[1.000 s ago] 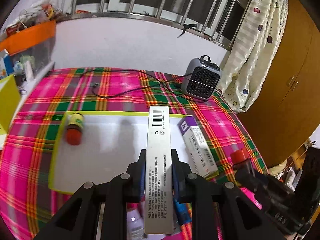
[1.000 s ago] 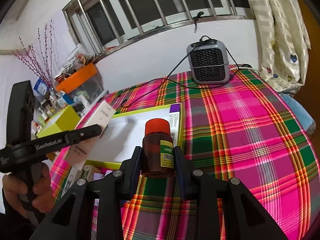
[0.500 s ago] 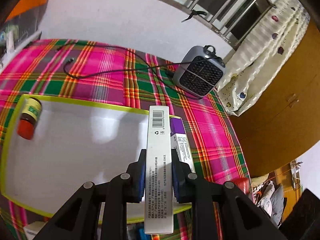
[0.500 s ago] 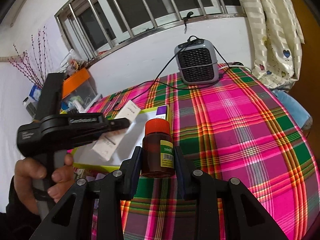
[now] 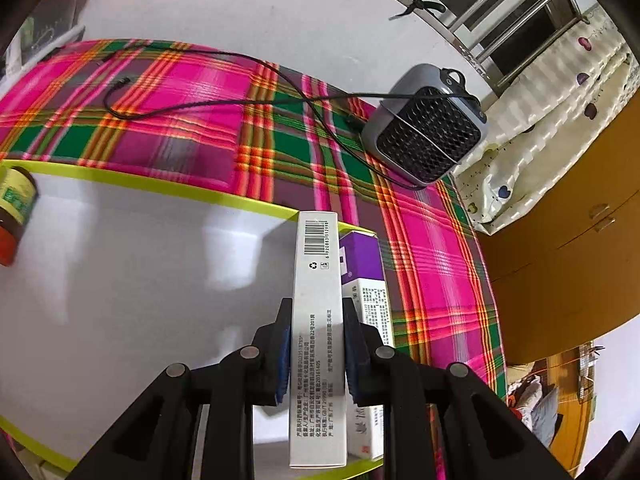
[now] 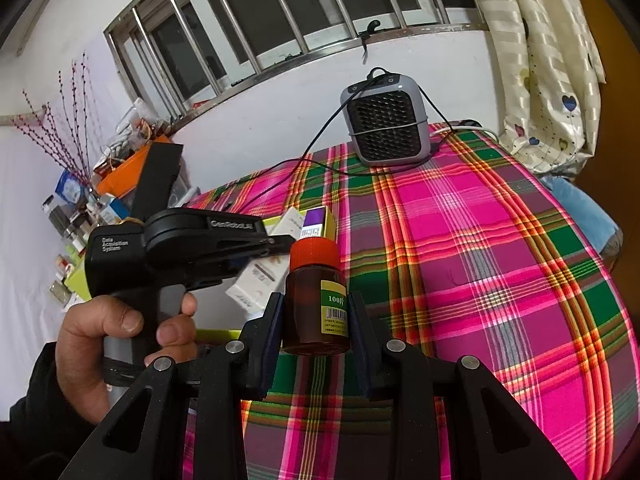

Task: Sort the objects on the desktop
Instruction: 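Lower the white box into the tray with the left tool while the right tool lifts the bottle, then set the brown bottle beside the other bottle in the tray and open the right tool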

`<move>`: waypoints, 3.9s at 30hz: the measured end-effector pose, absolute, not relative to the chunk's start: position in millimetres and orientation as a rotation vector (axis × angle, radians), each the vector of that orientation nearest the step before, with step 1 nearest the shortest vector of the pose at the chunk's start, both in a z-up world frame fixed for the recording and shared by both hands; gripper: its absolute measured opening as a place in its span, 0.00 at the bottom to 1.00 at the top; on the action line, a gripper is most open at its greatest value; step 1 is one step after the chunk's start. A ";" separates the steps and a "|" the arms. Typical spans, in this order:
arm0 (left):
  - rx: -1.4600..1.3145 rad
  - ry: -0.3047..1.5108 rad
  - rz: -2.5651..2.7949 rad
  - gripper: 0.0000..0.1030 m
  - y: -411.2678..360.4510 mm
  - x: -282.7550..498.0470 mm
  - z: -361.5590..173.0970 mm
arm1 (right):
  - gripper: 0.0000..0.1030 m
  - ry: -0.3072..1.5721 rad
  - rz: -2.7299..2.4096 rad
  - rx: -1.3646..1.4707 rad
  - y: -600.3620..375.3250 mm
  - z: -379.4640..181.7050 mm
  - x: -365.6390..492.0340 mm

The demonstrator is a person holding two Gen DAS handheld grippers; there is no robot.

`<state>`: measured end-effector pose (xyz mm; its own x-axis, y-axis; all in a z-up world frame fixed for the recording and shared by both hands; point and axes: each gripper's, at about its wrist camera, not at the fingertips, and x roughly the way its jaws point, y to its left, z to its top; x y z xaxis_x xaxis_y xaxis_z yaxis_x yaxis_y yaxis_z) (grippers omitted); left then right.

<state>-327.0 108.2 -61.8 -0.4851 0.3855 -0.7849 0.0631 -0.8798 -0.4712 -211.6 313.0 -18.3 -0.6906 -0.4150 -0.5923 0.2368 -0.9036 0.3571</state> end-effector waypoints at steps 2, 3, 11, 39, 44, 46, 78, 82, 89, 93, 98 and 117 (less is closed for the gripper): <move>-1.476 -0.678 2.463 0.23 109.1 -327.8 -62.6 | 0.32 -0.360 -2.574 0.993 312.9 -19.1 -211.6; -1.470 -0.689 2.461 0.23 108.1 -327.7 -61.9 | 0.32 -0.360 -2.574 0.993 312.9 -19.2 -211.2; -1.408 -0.720 2.415 0.24 103.4 -322.5 -51.0 | 0.32 -0.355 -2.575 0.997 311.0 -19.3 -211.6; -1.097 -0.499 2.694 0.23 -7.5 -234.6 -0.6 | 0.32 -0.177 -2.496 1.027 239.6 -10.5 -217.0; -1.053 -0.467 2.812 0.23 -42.3 -228.0 -1.3 | 0.32 -0.127 -2.448 1.044 208.1 -14.4 -226.0; -1.051 -0.469 2.834 0.23 -51.4 -227.0 -4.3 | 0.32 -0.113 -2.426 1.057 195.4 -17.9 -229.7; -1.175 -0.617 2.793 0.23 -103.0 -224.4 -47.8 | 0.32 -0.342 -2.223 1.333 72.1 -54.2 -333.3; -1.189 -0.620 2.780 0.23 -101.7 -225.6 -50.8 | 0.32 -0.426 -2.195 1.352 67.2 -63.1 -343.6; -1.196 -0.629 2.773 0.23 -102.5 -225.5 -52.7 | 0.33 -0.488 -2.176 1.347 73.7 -61.9 -343.1; -1.199 -0.622 2.770 0.23 -100.4 -225.4 -52.5 | 0.32 -0.458 -2.169 1.342 73.7 -58.6 -338.8; -1.203 -0.609 2.762 0.22 -98.2 -226.2 -53.3 | 0.27 -0.429 -2.193 1.329 67.2 -58.2 -339.6; -1.194 -0.588 2.780 0.21 -97.2 -224.3 -52.1 | 0.29 -0.398 -2.176 1.267 76.9 -40.5 -329.3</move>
